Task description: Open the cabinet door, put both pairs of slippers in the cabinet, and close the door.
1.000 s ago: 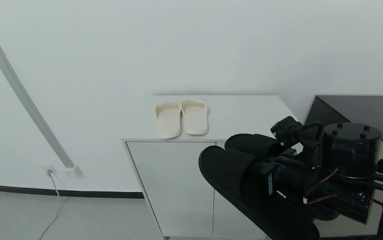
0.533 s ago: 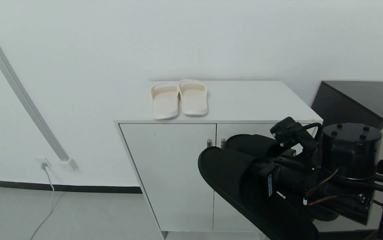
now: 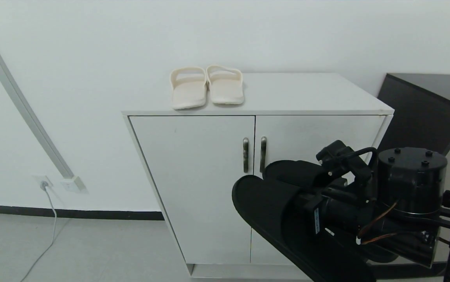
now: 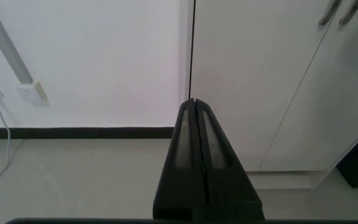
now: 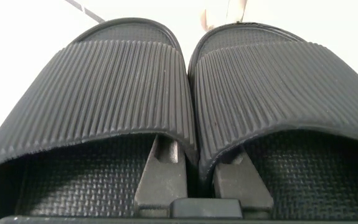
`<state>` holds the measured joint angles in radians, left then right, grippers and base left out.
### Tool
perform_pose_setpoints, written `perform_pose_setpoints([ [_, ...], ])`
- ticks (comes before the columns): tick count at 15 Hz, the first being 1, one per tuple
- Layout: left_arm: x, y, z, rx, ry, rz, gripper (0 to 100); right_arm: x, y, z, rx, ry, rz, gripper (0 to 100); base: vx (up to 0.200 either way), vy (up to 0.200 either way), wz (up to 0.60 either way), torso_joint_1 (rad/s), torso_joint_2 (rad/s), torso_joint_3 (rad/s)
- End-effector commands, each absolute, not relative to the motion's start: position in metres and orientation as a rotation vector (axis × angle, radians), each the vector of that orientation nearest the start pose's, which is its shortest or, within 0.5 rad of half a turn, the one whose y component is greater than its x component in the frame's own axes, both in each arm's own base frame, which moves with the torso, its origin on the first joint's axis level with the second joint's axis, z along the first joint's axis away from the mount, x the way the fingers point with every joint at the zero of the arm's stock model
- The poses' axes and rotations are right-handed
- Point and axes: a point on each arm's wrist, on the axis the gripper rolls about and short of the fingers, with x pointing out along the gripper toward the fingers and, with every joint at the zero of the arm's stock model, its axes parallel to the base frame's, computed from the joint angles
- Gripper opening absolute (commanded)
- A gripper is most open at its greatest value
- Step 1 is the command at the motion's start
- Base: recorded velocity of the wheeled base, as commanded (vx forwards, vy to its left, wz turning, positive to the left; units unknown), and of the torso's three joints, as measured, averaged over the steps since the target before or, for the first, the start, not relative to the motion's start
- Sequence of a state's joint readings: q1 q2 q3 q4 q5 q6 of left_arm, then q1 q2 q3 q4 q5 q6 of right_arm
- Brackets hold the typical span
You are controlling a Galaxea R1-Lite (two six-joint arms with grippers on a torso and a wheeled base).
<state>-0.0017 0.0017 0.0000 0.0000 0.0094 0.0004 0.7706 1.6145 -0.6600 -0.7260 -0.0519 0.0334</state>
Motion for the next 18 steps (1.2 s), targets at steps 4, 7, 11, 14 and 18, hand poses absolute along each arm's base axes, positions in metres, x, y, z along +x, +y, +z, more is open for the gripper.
perform_pose_setpoints([
  [4,-0.0227,0.0002,0.0755,0.002,0.002,0.008,100,0.1978,0.1913,0.1745,-0.066,0.236,0.712,0,0.0,0.0,0.0,-0.13,0.47,0.339],
  [7,-0.0227,0.0002,0.0755,0.002,0.002,0.008,100,0.1968,0.1903,0.1725,-0.071,0.243,0.712,0,0.0,0.0,0.0,-0.092,0.45,0.352],
  [11,-0.0227,0.0002,0.0755,0.002,0.002,0.008,100,0.1961,0.1909,0.1705,-0.072,0.25,0.717,0,0.0,0.0,0.0,-0.038,0.44,0.395],
  [14,-0.0227,0.0002,0.0755,0.002,0.002,0.008,100,0.1953,0.1919,0.1689,-0.076,0.256,0.722,0,0.0,0.0,0.0,-0.002,0.17,0.163],
  [18,-0.0211,0.0002,0.0763,0.005,0.025,0.005,100,0.1952,0.1918,0.1685,-0.076,0.258,0.721,0,0.0,0.0,0.0,0.0,0.0,0.0],
])
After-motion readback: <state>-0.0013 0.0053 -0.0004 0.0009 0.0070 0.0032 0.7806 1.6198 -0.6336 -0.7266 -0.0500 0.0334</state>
